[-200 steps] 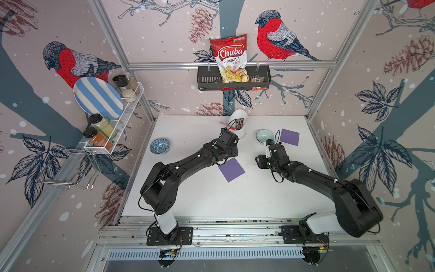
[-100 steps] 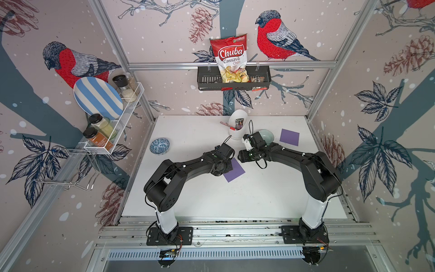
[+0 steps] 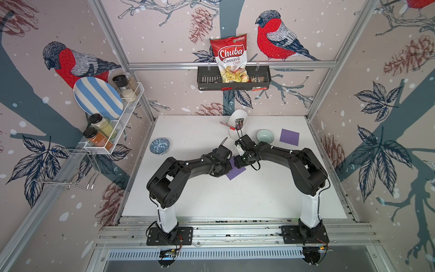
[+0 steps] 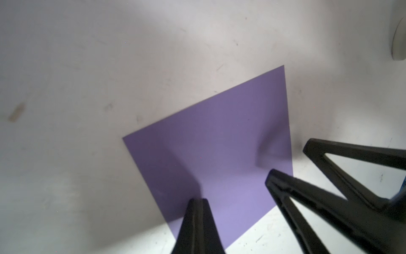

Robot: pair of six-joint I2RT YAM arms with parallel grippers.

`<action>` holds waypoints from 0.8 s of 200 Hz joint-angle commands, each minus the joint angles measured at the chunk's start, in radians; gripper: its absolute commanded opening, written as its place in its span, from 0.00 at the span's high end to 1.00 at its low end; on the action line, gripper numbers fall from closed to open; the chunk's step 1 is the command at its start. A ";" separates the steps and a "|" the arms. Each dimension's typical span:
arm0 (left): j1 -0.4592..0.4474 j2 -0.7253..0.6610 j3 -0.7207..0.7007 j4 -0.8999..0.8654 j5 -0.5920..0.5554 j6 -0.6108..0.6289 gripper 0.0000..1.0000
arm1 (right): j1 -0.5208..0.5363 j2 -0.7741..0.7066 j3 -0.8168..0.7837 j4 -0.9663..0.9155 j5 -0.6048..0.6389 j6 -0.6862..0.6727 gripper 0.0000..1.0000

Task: Fold the square paper along the opposite sides
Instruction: Pick up the paper from the center of the board.

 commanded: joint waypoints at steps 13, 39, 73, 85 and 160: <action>0.004 0.026 -0.014 -0.107 -0.036 0.015 1.00 | 0.009 0.033 0.014 -0.052 -0.001 -0.027 0.35; 0.004 0.031 -0.013 -0.105 -0.036 0.026 1.00 | 0.011 0.058 0.016 -0.052 -0.028 -0.033 0.36; 0.004 0.040 -0.005 -0.110 -0.050 0.042 1.00 | 0.023 0.078 0.019 -0.052 -0.068 -0.042 0.37; 0.004 0.044 -0.003 -0.110 -0.053 0.046 1.00 | 0.030 0.083 0.017 -0.056 -0.079 -0.048 0.37; 0.004 0.065 0.008 -0.114 -0.073 0.065 1.00 | 0.050 0.078 -0.023 -0.052 -0.110 -0.053 0.40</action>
